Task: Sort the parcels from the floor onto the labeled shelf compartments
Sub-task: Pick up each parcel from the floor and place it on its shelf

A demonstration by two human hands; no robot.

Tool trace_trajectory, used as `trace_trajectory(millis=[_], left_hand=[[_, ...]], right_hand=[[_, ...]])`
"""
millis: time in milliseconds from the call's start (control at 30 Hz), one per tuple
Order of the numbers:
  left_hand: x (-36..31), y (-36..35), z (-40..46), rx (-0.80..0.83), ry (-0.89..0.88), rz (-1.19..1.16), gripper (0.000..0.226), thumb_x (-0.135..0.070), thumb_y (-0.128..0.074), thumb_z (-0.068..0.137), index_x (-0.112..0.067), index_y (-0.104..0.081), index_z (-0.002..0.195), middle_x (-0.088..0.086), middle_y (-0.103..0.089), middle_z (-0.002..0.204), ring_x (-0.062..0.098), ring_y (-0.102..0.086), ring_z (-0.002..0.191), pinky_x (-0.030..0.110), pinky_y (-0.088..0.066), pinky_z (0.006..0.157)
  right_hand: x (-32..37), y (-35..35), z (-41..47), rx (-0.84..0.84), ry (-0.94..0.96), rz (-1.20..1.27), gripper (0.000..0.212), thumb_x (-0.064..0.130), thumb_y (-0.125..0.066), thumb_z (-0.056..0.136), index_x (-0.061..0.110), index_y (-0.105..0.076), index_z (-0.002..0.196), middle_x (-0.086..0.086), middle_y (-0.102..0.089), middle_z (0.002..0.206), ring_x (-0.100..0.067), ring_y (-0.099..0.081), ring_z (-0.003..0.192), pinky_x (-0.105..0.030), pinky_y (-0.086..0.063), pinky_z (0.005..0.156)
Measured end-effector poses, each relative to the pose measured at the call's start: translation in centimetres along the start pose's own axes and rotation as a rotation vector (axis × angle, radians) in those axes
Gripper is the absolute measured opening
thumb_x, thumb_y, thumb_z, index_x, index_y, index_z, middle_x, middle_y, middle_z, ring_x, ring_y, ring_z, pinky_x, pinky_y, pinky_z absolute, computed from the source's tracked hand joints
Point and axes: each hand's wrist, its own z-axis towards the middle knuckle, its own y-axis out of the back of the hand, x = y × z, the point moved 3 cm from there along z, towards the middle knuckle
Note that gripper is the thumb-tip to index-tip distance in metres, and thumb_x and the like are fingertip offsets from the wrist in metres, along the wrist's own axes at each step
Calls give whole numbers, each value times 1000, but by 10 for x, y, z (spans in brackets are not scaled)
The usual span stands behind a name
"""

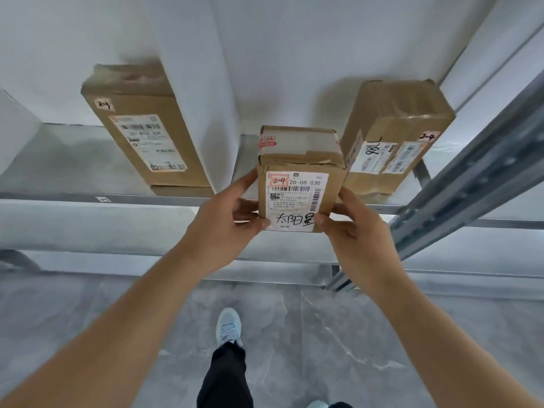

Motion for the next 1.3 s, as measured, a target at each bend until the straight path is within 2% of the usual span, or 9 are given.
trace_trajectory(millis=[233, 400, 533, 667, 833, 967, 1033, 1167, 1300], left_hand=[[18, -16, 25, 8, 4, -8, 87, -7, -82, 87, -39, -40, 156, -6, -79, 112, 10, -76, 101, 42, -57, 103], [21, -21, 40, 4, 3, 10, 86, -7, -82, 87, -39, -41, 156, -5, -79, 114, 14, -76, 102, 46, -58, 102], [24, -21, 50, 2, -3, -4, 87, -5, -82, 86, -37, -41, 156, -4, -80, 111, 16, -77, 101, 47, -58, 101], [27, -23, 56, -2, -9, 13, 85, -6, -81, 86, -37, -43, 155, -6, -79, 114, 13, -76, 102, 45, -59, 100], [30, -23, 71, -65, -33, 62, 79, -4, -81, 85, -38, -51, 149, -4, -66, 140, 13, -77, 98, 46, -60, 97], [29, -23, 88, -76, -26, 57, 74, -2, -81, 83, -35, -56, 144, -4, -69, 136, 21, -77, 100, 46, -63, 91], [25, -21, 95, -81, -33, 61, 69, -2, -81, 84, -33, -59, 142, -5, -71, 130, 20, -75, 104, 42, -64, 89], [24, -18, 109, -130, -59, 149, 67, -9, -86, 80, -32, -63, 139, -9, -74, 122, 14, -70, 111, 36, -64, 85], [25, -18, 121, -146, -65, 182, 70, -14, -88, 80, -37, -61, 140, -11, -75, 119, 10, -71, 105, 30, -65, 76]], right_hand=[[-23, -6, 19, -16, -32, 2, 54, 26, -63, 103, 51, -47, 147, 25, -72, 120, 3, -72, 101, -21, -54, 92], [-26, -5, 31, -31, -37, -21, 54, 27, -64, 102, 51, -47, 147, 21, -72, 126, -7, -72, 110, -39, -57, 102], [-27, -6, 38, -30, -9, -9, 55, 24, -64, 102, 47, -48, 150, 20, -71, 129, -8, -70, 113, -27, -55, 97], [-31, -9, 48, -23, -20, -26, 55, 25, -63, 102, 51, -47, 148, 23, -70, 128, -6, -70, 113, -34, -56, 100], [-30, -13, 56, -73, 15, -83, 52, 22, -64, 101, 46, -52, 146, 24, -74, 118, 5, -68, 106, 2, -44, 80], [-26, -16, 68, -106, 31, -66, 52, 17, -64, 101, 39, -55, 147, 22, -75, 116, 11, -67, 98, -2, -48, 84], [-24, -17, 74, -131, 53, -57, 53, 12, -64, 101, 33, -55, 148, 21, -74, 115, 15, -65, 90, 3, -46, 81], [-19, -19, 86, -142, 62, -46, 49, 7, -61, 102, 26, -57, 147, 11, -74, 121, 8, -62, 103, 8, -40, 78], [-20, -21, 98, -130, 27, -45, 45, 11, -59, 104, 29, -58, 145, 10, -74, 124, -8, -67, 114, 1, -45, 84]])
